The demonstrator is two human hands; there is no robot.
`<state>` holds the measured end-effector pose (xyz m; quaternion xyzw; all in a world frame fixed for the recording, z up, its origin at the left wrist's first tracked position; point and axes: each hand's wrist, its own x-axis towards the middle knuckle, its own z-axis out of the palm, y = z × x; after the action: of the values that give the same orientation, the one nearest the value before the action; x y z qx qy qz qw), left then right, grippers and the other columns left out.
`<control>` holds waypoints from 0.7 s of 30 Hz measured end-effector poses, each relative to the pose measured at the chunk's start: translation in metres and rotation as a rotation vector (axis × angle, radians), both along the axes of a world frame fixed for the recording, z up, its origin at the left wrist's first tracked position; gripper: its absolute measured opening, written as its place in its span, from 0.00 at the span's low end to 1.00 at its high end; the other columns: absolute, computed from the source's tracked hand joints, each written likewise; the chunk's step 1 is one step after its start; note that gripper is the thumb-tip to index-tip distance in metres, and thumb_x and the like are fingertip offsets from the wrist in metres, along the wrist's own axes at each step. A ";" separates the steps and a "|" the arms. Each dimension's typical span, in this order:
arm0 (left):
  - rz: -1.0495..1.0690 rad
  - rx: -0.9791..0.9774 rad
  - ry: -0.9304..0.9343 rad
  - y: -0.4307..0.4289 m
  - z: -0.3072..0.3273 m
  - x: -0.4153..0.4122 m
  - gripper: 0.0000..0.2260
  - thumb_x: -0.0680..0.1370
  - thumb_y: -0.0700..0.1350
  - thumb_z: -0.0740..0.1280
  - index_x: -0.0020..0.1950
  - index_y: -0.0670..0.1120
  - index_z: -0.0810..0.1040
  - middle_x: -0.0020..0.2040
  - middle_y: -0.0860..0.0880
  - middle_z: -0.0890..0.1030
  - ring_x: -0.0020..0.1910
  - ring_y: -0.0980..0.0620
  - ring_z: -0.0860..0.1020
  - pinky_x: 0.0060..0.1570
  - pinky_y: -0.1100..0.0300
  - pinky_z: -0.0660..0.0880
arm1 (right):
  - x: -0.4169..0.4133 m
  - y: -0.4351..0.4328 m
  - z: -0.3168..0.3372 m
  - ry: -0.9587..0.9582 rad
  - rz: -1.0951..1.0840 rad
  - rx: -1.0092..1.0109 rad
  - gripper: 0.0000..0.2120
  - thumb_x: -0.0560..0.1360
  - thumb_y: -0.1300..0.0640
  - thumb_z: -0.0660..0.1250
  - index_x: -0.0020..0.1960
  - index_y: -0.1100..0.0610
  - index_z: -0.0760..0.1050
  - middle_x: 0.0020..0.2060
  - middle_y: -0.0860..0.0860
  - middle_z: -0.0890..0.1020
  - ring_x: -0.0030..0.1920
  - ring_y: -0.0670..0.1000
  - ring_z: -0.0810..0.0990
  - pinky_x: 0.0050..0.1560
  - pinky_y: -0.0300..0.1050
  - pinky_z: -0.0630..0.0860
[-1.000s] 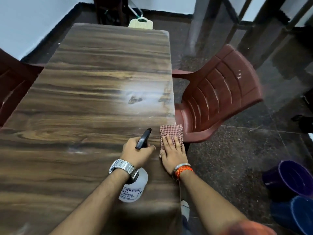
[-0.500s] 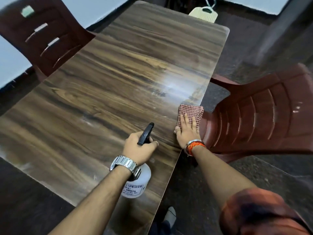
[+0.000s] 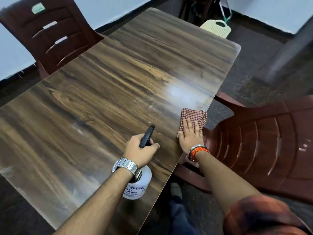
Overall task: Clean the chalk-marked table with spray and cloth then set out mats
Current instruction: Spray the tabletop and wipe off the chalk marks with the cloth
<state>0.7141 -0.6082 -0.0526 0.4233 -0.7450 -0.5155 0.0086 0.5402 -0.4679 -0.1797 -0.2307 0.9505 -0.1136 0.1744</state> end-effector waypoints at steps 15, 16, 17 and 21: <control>0.345 -0.074 -0.051 0.021 -0.006 -0.085 0.08 0.71 0.46 0.76 0.38 0.44 0.80 0.32 0.51 0.79 0.31 0.54 0.75 0.30 0.64 0.67 | -0.221 -0.003 0.007 -0.040 0.093 0.049 0.28 0.81 0.44 0.47 0.78 0.45 0.41 0.77 0.43 0.40 0.76 0.52 0.37 0.74 0.57 0.38; 0.363 -0.076 -0.044 0.021 -0.006 -0.084 0.08 0.71 0.45 0.76 0.38 0.44 0.80 0.32 0.50 0.80 0.31 0.54 0.75 0.31 0.64 0.67 | -0.227 -0.008 0.009 -0.028 0.094 0.071 0.28 0.81 0.44 0.47 0.78 0.45 0.41 0.77 0.43 0.40 0.76 0.52 0.37 0.74 0.58 0.37; 0.377 -0.074 -0.038 0.021 -0.007 -0.083 0.08 0.71 0.45 0.76 0.38 0.43 0.79 0.32 0.50 0.79 0.31 0.53 0.75 0.31 0.63 0.68 | -0.229 -0.015 0.011 -0.013 0.097 0.091 0.28 0.81 0.44 0.46 0.78 0.46 0.41 0.77 0.44 0.40 0.76 0.53 0.38 0.74 0.58 0.36; 0.417 -0.080 -0.040 0.022 -0.006 -0.072 0.09 0.71 0.45 0.75 0.38 0.42 0.79 0.29 0.52 0.77 0.28 0.54 0.74 0.29 0.64 0.68 | -0.187 -0.072 0.013 0.062 0.306 0.107 0.30 0.81 0.44 0.48 0.78 0.49 0.42 0.78 0.47 0.44 0.77 0.58 0.42 0.73 0.61 0.39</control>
<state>0.6424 -0.5860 -0.0584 0.5778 -0.6610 -0.4642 0.1172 0.3536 -0.5396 -0.1662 -0.3665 0.9139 -0.0275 0.1724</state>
